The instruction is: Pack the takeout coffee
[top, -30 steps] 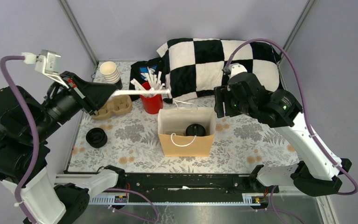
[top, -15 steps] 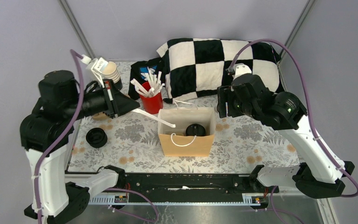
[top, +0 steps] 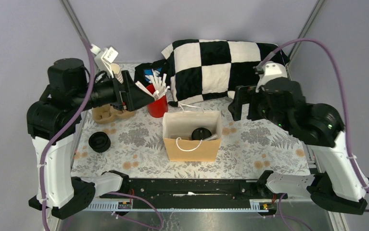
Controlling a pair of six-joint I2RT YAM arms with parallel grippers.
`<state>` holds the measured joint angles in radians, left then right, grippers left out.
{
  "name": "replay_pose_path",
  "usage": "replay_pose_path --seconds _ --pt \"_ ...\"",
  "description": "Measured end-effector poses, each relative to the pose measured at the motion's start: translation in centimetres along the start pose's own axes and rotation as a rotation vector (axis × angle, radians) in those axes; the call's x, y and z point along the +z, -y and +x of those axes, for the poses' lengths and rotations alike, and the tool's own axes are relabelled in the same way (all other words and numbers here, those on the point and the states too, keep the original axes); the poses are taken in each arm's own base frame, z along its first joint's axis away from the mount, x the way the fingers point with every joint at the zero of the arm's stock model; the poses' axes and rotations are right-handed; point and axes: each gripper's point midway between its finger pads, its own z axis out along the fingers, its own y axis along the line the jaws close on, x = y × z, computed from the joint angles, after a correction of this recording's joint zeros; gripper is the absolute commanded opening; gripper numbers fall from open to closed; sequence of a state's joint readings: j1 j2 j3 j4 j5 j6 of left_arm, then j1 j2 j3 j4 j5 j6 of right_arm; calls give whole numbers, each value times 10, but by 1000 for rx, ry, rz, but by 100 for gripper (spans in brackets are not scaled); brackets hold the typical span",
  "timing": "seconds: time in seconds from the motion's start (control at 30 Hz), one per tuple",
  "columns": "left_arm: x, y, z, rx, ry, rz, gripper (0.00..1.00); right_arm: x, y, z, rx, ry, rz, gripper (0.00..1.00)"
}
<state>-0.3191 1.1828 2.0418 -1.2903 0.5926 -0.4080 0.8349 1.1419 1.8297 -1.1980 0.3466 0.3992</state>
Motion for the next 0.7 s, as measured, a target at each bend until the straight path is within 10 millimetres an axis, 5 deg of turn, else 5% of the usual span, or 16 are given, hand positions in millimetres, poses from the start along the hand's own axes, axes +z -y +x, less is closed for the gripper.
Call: replay_pose_path --seconds 0.1,0.47,0.7 --pt "-8 8 -23 40 86 -9 99 -25 -4 -22 34 107 -68 100" --pt "-52 33 -90 146 497 -22 99 -159 2 -109 178 582 -319 100" --pt "-81 50 -116 194 663 -18 99 -166 5 -115 191 610 -322 100"
